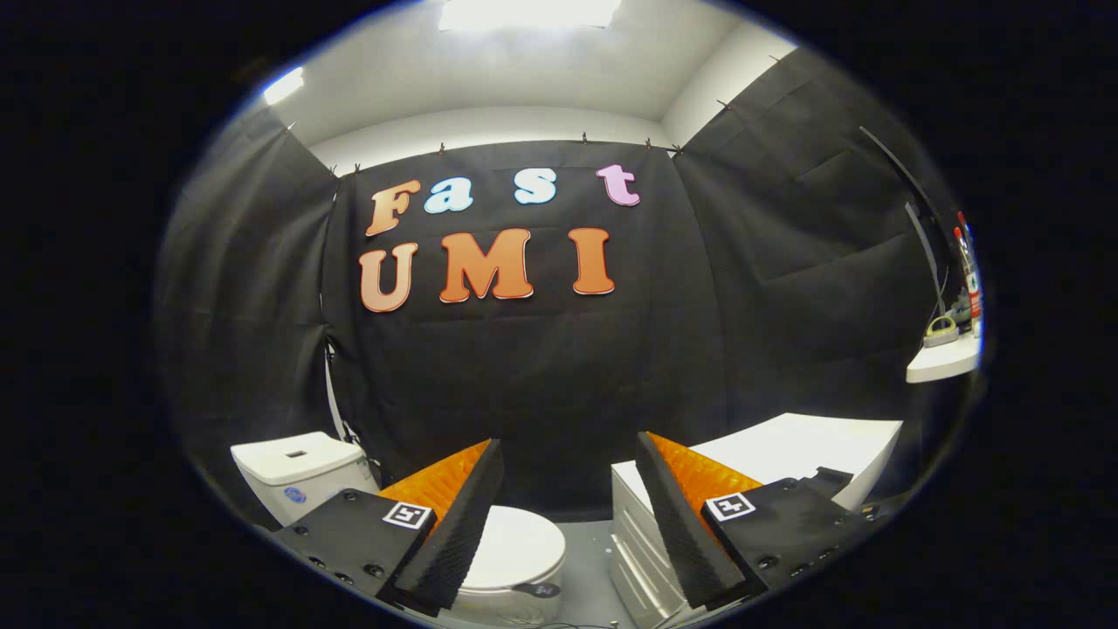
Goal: Open the toilet lid.
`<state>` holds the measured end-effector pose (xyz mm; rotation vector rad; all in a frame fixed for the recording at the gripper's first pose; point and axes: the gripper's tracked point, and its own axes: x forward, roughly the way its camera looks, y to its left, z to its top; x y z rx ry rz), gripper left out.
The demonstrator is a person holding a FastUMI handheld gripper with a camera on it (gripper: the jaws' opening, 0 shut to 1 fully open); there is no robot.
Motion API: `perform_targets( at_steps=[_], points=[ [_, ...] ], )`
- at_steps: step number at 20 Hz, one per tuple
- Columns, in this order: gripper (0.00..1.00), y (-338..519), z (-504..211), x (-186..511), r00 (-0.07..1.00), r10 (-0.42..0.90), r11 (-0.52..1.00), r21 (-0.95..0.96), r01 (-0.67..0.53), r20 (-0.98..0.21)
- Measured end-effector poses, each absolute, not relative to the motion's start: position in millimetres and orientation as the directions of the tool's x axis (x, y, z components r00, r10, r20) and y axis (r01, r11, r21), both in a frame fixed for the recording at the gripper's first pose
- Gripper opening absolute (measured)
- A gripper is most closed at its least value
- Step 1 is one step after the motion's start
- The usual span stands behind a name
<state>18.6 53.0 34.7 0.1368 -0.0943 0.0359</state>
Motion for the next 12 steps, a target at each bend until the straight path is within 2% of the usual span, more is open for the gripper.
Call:
perform_targets(
  at_steps=[6,12],
  points=[
    [0.98,99.0,-17.2,62.6,0.999,0.03,0.893,0.447,-0.047,0.044],
    [0.98,69.1,-135.3,75.7,0.988,-0.111,0.721,0.675,0.155,-0.107]
  ],
)
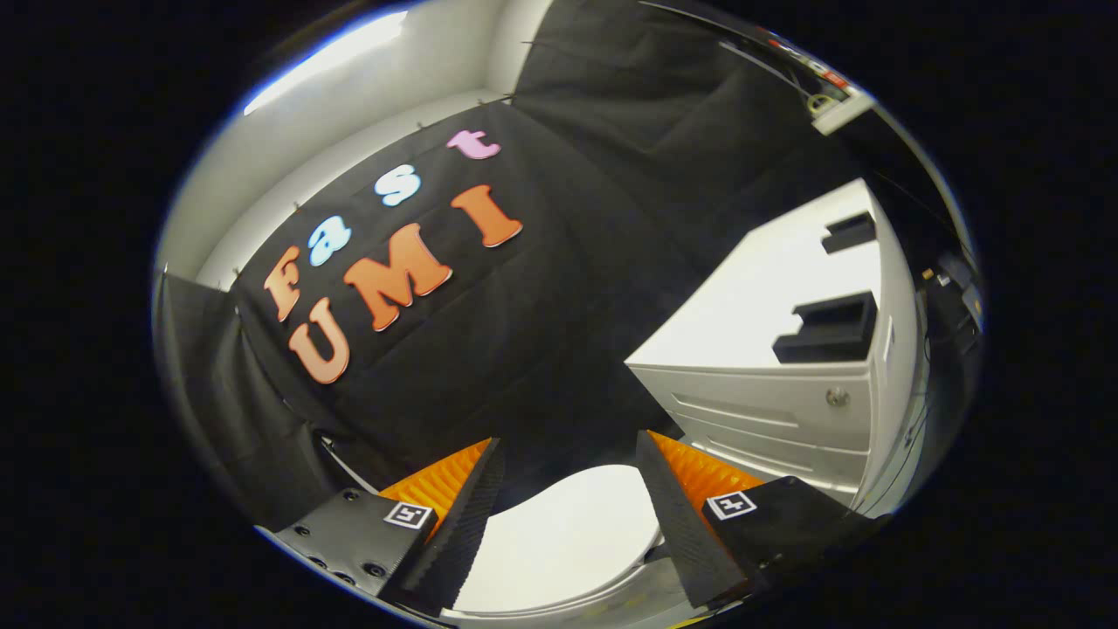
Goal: Open the toilet lid.
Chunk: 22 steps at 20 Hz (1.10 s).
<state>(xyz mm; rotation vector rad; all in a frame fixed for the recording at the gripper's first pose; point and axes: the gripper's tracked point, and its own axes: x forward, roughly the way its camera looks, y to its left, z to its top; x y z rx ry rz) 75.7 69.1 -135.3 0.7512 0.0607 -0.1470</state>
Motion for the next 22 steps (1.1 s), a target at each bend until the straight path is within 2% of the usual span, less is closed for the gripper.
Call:
perform_targets(
  at_steps=[8,11,15,20,22],
  points=[
    [0.98,74.1,-270.3,90.8,0.917,-0.11,0.593,0.714,0.371,-0.384],
    [0.98,77.5,-302.5,96.9,0.89,-0.11,0.525,0.735,0.43,-0.443],
    [0.97,79.4,-332.2,103.6,0.881,-0.075,0.409,0.791,0.454,-0.467],
    [0.85,86.5,-355.8,111.6,0.886,-0.024,0.288,0.846,0.449,-0.463],
    [0.72,90.0,-358.2,116.3,0.891,-0.012,0.293,0.851,0.437,-0.453]
  ],
)
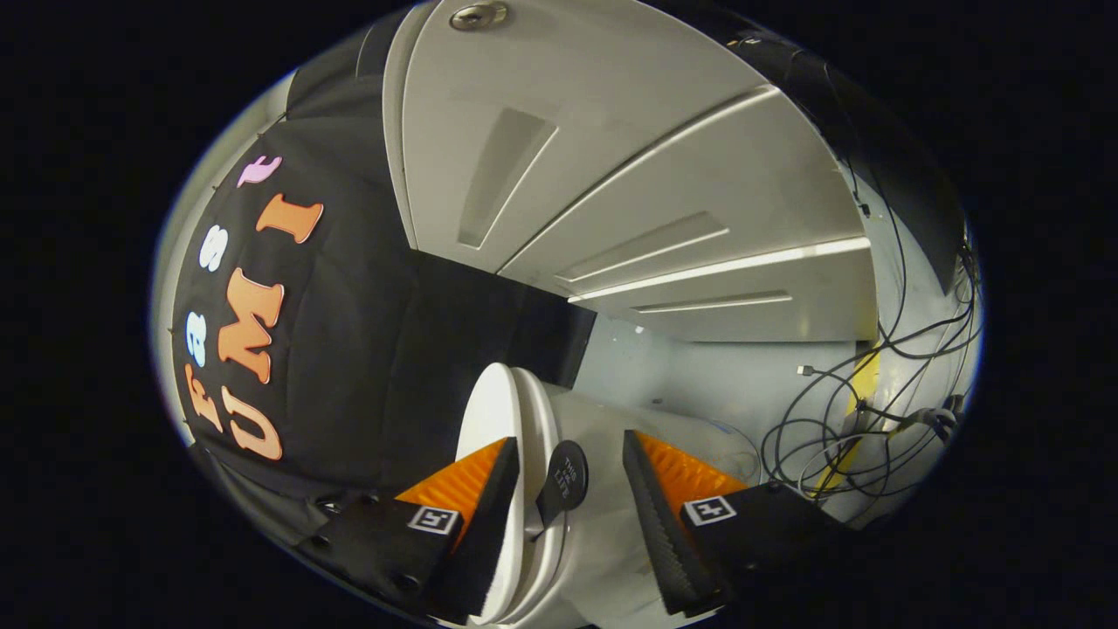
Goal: Open the toilet lid.
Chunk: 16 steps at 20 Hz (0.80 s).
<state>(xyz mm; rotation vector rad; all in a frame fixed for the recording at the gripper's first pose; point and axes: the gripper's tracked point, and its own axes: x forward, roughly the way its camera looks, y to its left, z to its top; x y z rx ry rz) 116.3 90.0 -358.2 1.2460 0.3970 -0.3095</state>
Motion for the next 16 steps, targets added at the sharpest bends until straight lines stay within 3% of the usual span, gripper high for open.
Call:
perform_targets(
  at_steps=[3,4,5,9,10,12,16],
  points=[
    [0.51,96.9,-360.6,123.1,0.896,0.007,0.3,0.856,0.422,-0.444],
    [0.37,97.3,-362.1,124.8,0.895,0.005,0.308,0.852,0.423,-0.446],
    [0.31,97.0,-362.3,127.3,0.9,0.006,0.306,0.858,0.413,-0.436],
    [0.25,95.4,-360.0,128.5,0.915,0.017,0.258,0.885,0.386,-0.404],
    [0.16,96.1,-357.7,130.3,0.92,0.021,0.255,0.891,0.374,-0.392],
    [0.08,96.2,-354.4,129.5,0.926,0.023,0.261,0.896,0.358,-0.377],
    [0.08,96.7,-345.3,132.0,0.932,0.013,0.313,0.886,0.341,-0.363]
  ],
)
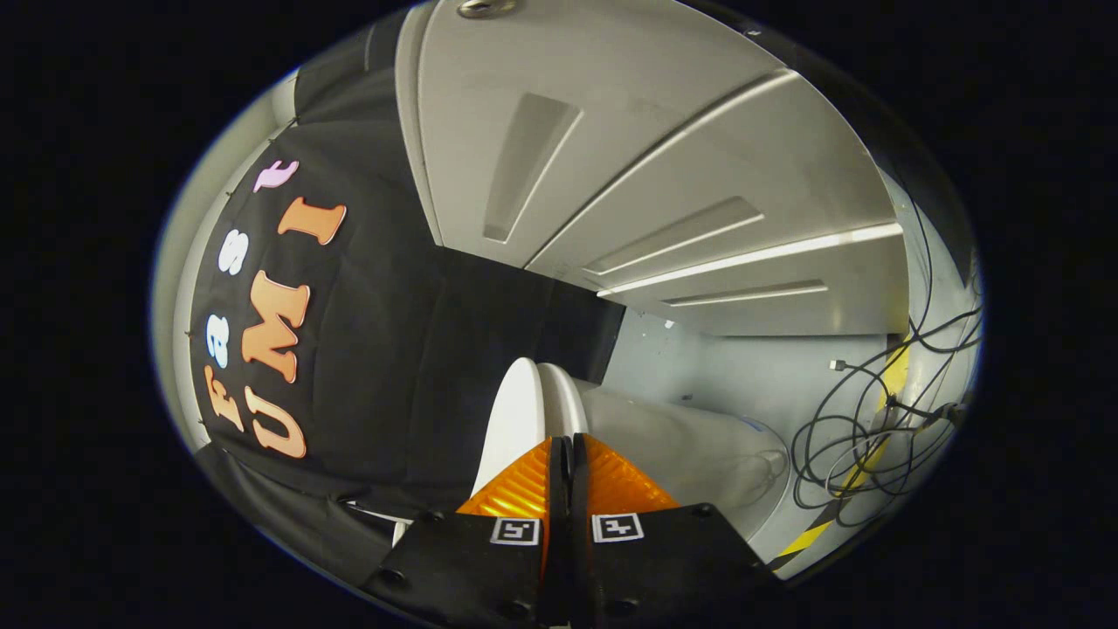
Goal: Open the toilet lid.
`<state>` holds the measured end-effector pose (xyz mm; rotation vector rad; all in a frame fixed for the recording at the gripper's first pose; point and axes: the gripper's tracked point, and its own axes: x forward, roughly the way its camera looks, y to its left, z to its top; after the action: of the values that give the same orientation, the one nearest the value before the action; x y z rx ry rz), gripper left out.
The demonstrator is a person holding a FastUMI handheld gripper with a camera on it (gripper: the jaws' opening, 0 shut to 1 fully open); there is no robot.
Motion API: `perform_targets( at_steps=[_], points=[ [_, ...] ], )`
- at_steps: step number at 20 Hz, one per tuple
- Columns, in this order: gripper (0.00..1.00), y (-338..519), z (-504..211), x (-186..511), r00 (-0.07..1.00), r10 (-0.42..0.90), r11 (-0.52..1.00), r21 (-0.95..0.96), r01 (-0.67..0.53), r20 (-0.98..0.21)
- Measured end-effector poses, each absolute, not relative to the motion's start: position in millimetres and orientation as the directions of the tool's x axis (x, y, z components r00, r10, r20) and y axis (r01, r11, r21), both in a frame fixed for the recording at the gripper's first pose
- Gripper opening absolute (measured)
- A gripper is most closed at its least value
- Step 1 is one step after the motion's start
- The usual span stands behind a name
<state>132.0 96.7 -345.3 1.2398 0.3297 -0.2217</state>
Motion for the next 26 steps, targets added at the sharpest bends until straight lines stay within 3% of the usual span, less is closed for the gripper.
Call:
perform_targets(
  at_steps=[15,26],
  points=[
    [0.08,127.7,-199.3,143.7,0.977,-0.051,0.6,0.776,0.197,-0.208],
    [0.08,221.1,-60.2,160.1,1.0,0.026,0.831,0.556,-0.017,-0.009]
  ],
)
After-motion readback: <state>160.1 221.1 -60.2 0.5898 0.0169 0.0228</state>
